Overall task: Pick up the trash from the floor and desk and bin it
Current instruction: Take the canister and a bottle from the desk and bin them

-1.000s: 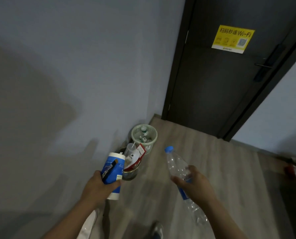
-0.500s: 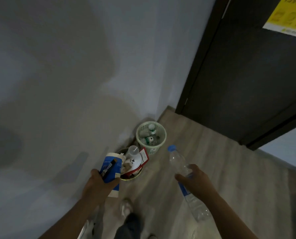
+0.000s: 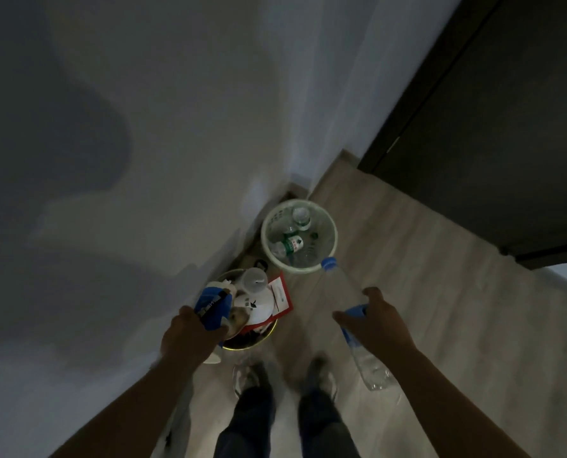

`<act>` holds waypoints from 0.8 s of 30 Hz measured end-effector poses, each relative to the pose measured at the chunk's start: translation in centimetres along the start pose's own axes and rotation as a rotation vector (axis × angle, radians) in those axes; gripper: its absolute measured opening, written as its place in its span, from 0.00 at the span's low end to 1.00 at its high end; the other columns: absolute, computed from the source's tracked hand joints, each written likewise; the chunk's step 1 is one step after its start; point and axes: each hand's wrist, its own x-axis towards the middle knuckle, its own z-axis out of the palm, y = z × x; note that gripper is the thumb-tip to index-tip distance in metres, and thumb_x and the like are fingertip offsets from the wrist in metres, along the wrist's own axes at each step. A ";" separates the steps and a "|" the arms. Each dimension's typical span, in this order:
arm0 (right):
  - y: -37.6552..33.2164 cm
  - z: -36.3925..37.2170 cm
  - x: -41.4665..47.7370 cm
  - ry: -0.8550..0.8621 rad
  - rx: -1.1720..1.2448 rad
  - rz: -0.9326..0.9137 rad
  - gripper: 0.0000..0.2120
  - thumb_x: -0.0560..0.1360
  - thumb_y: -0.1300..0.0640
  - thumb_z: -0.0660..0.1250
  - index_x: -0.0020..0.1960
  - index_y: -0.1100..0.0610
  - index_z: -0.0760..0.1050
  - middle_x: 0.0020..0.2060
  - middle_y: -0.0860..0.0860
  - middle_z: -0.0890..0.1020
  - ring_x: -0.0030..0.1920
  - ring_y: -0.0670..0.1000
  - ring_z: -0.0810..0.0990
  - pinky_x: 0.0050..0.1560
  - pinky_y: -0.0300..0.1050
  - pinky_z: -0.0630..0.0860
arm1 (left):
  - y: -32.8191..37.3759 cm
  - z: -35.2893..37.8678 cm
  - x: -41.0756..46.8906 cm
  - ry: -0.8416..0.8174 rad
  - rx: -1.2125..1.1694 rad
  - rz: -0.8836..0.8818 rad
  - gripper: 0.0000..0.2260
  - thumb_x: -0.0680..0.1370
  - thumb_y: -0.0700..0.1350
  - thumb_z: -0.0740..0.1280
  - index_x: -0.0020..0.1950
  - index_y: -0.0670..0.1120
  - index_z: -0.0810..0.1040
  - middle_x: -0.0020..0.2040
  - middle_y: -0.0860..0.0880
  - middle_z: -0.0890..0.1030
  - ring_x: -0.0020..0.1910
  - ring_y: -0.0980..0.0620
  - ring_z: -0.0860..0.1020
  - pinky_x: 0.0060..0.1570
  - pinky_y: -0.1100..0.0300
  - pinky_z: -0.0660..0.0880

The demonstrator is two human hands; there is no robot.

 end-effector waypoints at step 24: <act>-0.6 11.9 42.3 -0.035 -0.180 0.095 0.24 0.73 0.48 0.69 0.61 0.63 0.72 0.47 0.55 0.75 0.55 0.58 0.79 0.45 0.42 0.68 | -0.2 21.4 27.1 0.028 0.217 -0.294 0.45 0.60 0.65 0.72 0.68 0.41 0.63 0.60 0.38 0.74 0.57 0.38 0.75 0.51 0.44 0.77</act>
